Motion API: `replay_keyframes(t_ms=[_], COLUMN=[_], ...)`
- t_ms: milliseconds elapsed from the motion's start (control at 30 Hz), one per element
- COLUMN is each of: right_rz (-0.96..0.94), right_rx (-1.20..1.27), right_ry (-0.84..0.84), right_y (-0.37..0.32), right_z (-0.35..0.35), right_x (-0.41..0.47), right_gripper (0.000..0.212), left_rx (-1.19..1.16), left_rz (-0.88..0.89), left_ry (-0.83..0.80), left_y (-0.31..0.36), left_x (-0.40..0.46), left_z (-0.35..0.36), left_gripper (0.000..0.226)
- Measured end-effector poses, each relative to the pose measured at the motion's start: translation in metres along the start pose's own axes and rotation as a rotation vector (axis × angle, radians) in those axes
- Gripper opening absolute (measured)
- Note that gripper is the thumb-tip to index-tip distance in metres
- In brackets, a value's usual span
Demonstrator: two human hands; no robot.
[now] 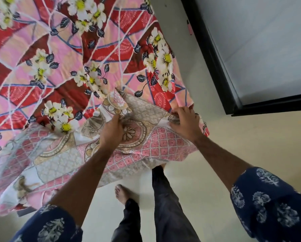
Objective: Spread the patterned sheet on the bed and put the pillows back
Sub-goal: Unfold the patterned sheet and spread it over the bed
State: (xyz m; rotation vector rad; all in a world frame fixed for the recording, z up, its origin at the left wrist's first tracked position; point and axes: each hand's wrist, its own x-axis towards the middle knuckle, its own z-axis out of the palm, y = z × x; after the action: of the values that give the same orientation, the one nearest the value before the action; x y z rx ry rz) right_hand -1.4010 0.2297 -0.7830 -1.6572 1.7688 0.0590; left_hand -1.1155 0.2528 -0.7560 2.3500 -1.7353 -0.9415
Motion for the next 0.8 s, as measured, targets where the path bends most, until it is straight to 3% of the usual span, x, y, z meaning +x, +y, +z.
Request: replay_keyframes(t_ms=[133,267,367,500,633,733,800], right_rz=[0.002,0.007,0.011,-0.014,-0.120,-0.224,-0.314], right_rx=[0.083,0.180,0.187,0.262,0.321,0.311,0.313], right_ry=[-0.031,-0.190,-0.313,-0.225,-0.100,-0.027,0.007], right_y=[-0.016,-0.011,-0.018,-0.040,-0.069,-0.104,-0.124], right_z=[-0.011,-0.004,-0.007,-0.030,-0.057,-0.090,-0.112], right_x=[0.004,0.011,-0.014,-0.080,-0.162,-0.227,-0.265], right_gripper=[0.035,0.055,0.053,0.057,0.061,0.059,0.074], left_rx=[-0.283,-0.468,-0.592,-0.560,-0.475,-0.279,-0.194], left_rz=[-0.052,-0.010,0.097,0.158,0.172,0.044,-0.062], left_ry=[0.240,0.411,0.542,0.817,0.945,1.101,1.110], left_y=[0.002,0.003,0.002,-0.019,-0.053,-0.084,-0.098], left_x=[-0.013,-0.029,-0.047,-0.087,-0.167,-0.240,-0.289], left_z=[-0.042,-0.098,-0.150,-0.221,-0.279,-0.325,-0.365], left_gripper=[0.021,0.022,0.024,0.012,0.025,0.035,0.041])
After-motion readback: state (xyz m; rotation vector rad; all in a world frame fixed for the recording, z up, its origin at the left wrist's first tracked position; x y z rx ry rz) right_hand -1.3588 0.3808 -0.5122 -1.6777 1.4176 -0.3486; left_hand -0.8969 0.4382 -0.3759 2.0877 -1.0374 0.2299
